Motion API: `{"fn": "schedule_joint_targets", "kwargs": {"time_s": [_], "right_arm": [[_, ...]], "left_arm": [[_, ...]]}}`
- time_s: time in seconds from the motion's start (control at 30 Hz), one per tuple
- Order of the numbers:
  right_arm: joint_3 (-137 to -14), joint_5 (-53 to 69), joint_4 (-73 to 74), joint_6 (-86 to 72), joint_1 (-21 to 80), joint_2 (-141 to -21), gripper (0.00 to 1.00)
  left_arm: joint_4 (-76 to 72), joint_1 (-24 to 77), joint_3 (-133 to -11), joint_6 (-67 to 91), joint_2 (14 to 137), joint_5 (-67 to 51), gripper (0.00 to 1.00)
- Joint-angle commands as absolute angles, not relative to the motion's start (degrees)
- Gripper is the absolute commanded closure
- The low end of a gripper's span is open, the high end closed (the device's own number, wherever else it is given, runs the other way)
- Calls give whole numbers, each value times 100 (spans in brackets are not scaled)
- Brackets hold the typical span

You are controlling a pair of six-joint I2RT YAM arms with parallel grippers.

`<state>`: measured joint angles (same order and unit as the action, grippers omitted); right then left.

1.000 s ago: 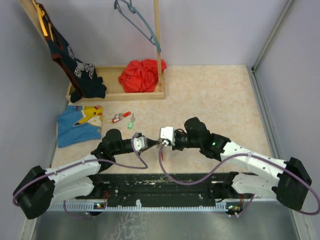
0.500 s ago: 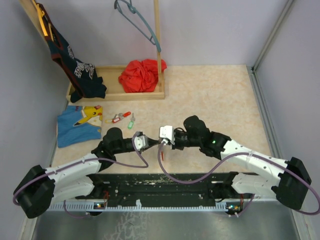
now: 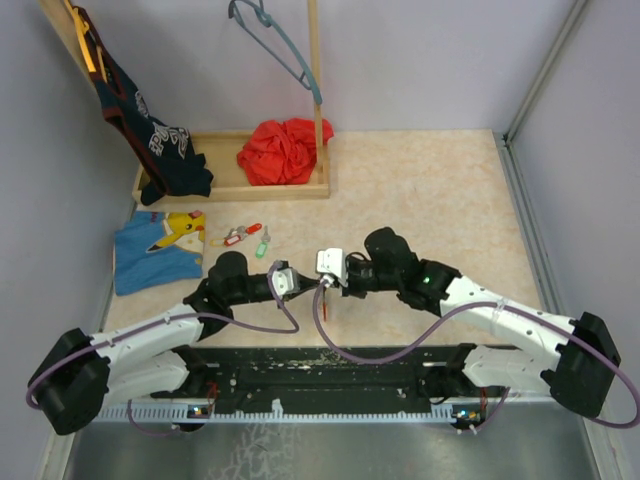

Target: Put the keys on the keyring

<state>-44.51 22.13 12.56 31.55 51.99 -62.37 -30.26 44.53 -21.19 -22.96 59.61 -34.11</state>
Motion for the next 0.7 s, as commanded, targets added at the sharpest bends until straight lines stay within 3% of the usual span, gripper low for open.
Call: {"fn": "schedule_joint_targets", "kwargs": {"time_s": [0.0,0.67], "right_arm": [[-4889,2363,1059,3237,5295,-6254,100],[-4254,1635,695,3230,5493,-6093,100]], "left_arm": [[-2866,4482,-2322,-2346,6012,-3412,100],[-4100,4482,-1776,-781,5603,-2464,100]]}}
